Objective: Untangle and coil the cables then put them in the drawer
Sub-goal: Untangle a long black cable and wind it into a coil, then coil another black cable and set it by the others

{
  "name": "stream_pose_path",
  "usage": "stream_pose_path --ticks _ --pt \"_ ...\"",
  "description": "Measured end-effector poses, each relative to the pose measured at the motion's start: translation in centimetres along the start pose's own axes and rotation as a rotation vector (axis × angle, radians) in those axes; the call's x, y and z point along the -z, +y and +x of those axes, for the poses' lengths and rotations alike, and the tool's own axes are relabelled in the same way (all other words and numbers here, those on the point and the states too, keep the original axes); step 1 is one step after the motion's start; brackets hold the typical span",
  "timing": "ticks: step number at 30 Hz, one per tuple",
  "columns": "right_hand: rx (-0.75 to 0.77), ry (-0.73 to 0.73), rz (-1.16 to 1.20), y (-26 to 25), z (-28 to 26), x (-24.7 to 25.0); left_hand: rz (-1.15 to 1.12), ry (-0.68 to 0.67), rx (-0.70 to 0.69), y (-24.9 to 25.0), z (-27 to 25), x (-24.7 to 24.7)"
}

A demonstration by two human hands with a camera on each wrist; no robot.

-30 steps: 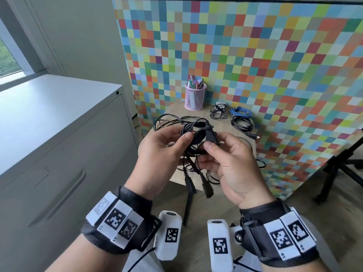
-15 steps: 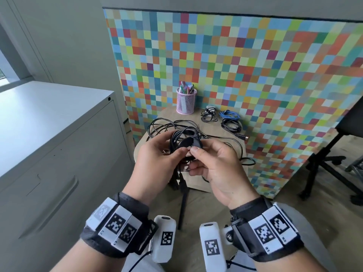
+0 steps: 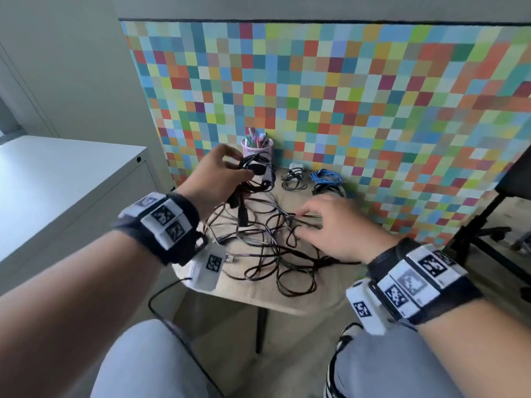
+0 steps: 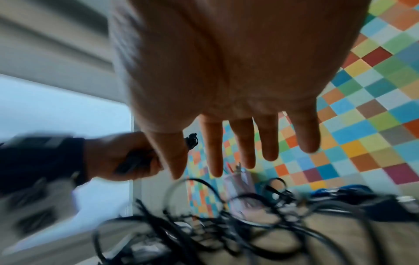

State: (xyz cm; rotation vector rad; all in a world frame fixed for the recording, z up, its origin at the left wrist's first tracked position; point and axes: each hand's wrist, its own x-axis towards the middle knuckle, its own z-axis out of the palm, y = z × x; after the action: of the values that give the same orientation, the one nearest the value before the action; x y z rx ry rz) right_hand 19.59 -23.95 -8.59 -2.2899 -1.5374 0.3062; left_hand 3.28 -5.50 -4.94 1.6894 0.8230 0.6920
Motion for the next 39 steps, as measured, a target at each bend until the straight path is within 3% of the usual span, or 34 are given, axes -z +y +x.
stream_pose_path --ticks 3,6,12,21,24,29,35,39 --pt "-0.018 -0.262 -0.089 2.2 1.4 -0.9 0.130 0.002 0.063 -0.4 5.3 -1.9" --pt "-0.018 -0.363 -0.132 3.4 1.8 -2.1 0.231 -0.033 0.149 -1.5 9.7 -3.9" --pt "-0.034 -0.403 -0.085 3.7 1.3 -2.5 0.369 -0.089 0.250 -4.5 15.4 -6.1" --pt "-0.028 -0.386 -0.035 4.1 0.5 -2.9 0.413 -0.233 0.290 -4.7 16.0 -7.7" --pt "-0.027 -0.384 -0.029 4.1 0.5 -2.9 0.615 -0.272 0.216 -3.6 16.0 -7.4" --pt "-0.030 -0.379 -0.017 4.1 0.6 -3.1 0.917 -0.211 0.053 -2.9 15.4 -7.8" --pt "-0.041 -0.376 -0.003 4.1 0.7 -3.2 0.742 -0.284 0.205 -3.7 16.3 -9.0" --pt "-0.038 -0.374 -0.009 4.1 0.8 -3.4 0.779 -0.264 0.166 -3.1 17.0 -9.3"
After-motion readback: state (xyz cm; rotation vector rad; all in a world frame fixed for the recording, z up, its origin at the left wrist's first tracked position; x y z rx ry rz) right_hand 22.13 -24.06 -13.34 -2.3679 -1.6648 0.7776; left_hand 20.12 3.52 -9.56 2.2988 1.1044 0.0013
